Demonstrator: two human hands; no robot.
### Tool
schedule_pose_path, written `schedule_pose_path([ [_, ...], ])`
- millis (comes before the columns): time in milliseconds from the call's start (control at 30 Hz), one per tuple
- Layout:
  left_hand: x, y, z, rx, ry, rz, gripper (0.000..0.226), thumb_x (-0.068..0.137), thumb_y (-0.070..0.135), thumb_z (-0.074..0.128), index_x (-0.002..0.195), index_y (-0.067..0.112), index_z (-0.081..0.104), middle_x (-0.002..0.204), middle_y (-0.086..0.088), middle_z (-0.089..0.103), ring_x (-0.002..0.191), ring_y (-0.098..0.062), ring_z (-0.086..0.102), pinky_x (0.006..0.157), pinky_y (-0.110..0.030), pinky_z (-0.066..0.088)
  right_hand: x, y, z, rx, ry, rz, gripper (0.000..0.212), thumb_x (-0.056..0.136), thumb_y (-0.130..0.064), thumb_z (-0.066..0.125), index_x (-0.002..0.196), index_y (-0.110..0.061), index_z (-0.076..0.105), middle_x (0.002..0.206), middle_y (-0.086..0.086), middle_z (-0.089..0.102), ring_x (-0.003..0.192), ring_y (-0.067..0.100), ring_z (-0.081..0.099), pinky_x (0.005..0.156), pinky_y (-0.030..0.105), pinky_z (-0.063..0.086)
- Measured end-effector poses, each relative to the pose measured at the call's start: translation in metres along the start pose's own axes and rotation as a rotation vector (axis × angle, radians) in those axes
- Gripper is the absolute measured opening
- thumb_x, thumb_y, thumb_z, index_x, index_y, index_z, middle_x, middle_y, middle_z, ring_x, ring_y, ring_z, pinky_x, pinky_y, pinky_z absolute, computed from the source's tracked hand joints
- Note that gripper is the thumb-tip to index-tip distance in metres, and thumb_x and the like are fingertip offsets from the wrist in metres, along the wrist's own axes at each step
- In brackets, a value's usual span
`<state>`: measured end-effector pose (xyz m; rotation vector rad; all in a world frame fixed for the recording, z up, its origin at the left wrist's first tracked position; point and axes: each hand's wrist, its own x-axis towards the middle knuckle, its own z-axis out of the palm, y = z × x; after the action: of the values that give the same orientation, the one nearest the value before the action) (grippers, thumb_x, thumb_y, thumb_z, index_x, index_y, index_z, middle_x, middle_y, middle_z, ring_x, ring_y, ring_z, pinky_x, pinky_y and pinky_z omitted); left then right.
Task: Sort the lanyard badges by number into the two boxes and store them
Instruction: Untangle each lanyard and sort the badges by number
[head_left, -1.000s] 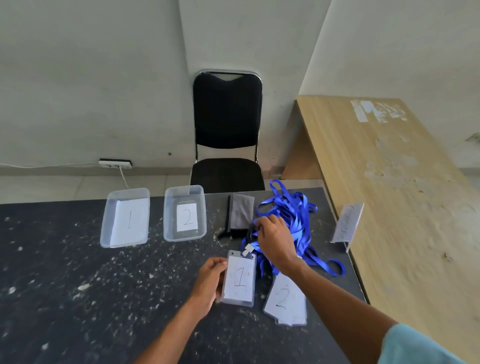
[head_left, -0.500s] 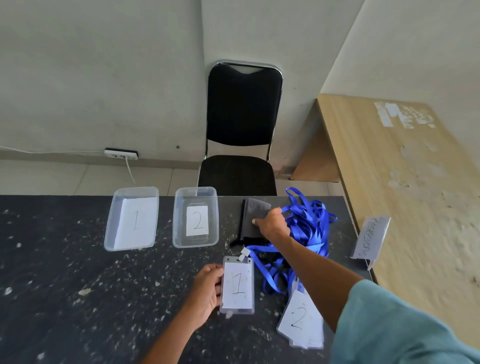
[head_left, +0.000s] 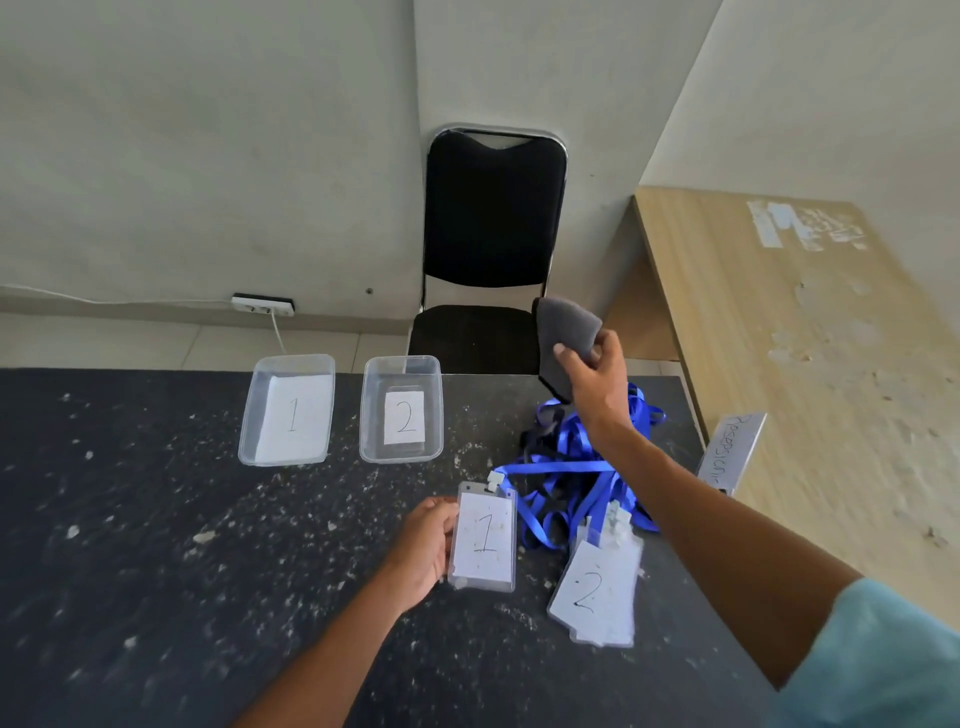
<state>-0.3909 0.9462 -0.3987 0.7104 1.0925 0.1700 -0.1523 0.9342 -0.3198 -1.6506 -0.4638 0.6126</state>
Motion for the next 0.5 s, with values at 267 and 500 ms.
schedule_pose_path([
  [267, -0.024, -0.002, 0.017, 0.022, 0.005, 0.066, 0.024, 0.103, 0.007, 0.035, 0.114, 0.002, 0.056, 0.108, -0.023, 0.069, 0.093, -0.028, 0.068, 0.072, -0.045, 0.059, -0.053, -0.018, -0.032, -0.269, -0.153, -0.114, 0.02, 0.097, -0.022, 0.058, 0.118, -0.019, 0.058, 0.102, -0.001, 0.064, 0.091, 0.013, 0.062, 0.067, 0.022, 0.054],
  [500, -0.043, -0.006, 0.037, -0.121, 0.002, 0.108, 0.023, 0.102, 0.003, 0.034, 0.101, 0.007, 0.056, 0.095, -0.02, 0.068, 0.081, -0.03, 0.067, 0.07, -0.046, 0.057, -0.125, 0.029, -0.027, -0.936, -0.323, -0.395, 0.034, 0.09, -0.018, 0.06, 0.124, -0.026, 0.059, 0.112, -0.007, 0.063, 0.093, 0.016, 0.062, 0.073, 0.037, 0.055],
])
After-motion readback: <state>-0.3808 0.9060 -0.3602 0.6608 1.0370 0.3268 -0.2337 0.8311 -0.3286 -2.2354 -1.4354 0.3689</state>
